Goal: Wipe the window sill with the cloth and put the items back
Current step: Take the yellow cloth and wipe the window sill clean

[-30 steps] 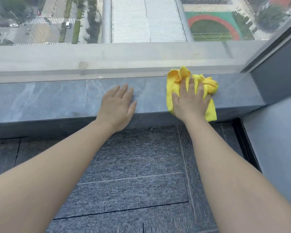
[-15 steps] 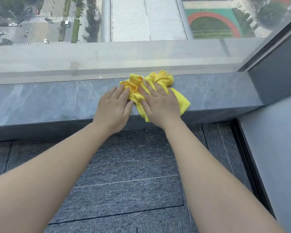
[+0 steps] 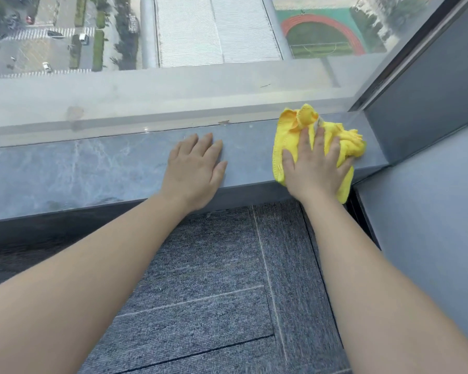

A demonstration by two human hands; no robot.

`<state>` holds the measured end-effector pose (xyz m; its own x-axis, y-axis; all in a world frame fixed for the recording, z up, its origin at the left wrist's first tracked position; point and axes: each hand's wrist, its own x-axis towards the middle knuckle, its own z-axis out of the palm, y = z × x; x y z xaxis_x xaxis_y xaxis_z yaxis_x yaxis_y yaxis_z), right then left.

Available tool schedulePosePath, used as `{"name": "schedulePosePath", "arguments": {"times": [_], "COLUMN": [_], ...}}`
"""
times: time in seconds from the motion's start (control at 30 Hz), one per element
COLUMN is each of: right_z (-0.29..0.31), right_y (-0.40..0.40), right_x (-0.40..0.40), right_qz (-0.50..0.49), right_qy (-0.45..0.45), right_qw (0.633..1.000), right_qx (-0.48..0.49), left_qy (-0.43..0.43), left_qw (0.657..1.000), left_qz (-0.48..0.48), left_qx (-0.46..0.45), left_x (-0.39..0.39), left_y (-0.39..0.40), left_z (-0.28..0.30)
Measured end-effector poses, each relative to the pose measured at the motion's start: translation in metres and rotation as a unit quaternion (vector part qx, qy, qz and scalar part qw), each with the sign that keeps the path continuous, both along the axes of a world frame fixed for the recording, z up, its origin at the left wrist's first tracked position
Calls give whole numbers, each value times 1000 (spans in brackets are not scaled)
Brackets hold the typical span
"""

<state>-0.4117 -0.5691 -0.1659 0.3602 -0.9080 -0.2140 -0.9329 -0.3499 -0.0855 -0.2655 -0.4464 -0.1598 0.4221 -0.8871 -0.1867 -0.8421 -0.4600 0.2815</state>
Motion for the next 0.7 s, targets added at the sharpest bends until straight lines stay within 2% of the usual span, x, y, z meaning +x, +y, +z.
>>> {"name": "schedulePosePath", "arguments": {"times": [0.13,0.2,0.37,0.43,0.53,0.7], "right_z": [2,4,4,4,1,1], "right_y": [-27,-32,-9,-10,-20,-47], "right_x": [5,15,18,4,-16,-36], "right_qz": [-72,-71,148,178,121,11], "right_qy": [-8,-17,-51,-58,-60,-36], "right_qw": [997,997,987,982,991,999], "right_qx": [15,19,-32,-25,-18,-17], "left_qy": [0,-4,-5,0,13,25], "left_qw": [1000,1000,1000,999,998,998], "left_qz": [-2,-6,-5,-18,-37,-49], "left_qx": [1,0,-14,-29,-48,-32], "left_x": [-8,-11,-19,-23,-30,-44], "left_y": [-8,-11,-21,-27,-37,-55], "left_z": [1,0,0,0,2,1]}}
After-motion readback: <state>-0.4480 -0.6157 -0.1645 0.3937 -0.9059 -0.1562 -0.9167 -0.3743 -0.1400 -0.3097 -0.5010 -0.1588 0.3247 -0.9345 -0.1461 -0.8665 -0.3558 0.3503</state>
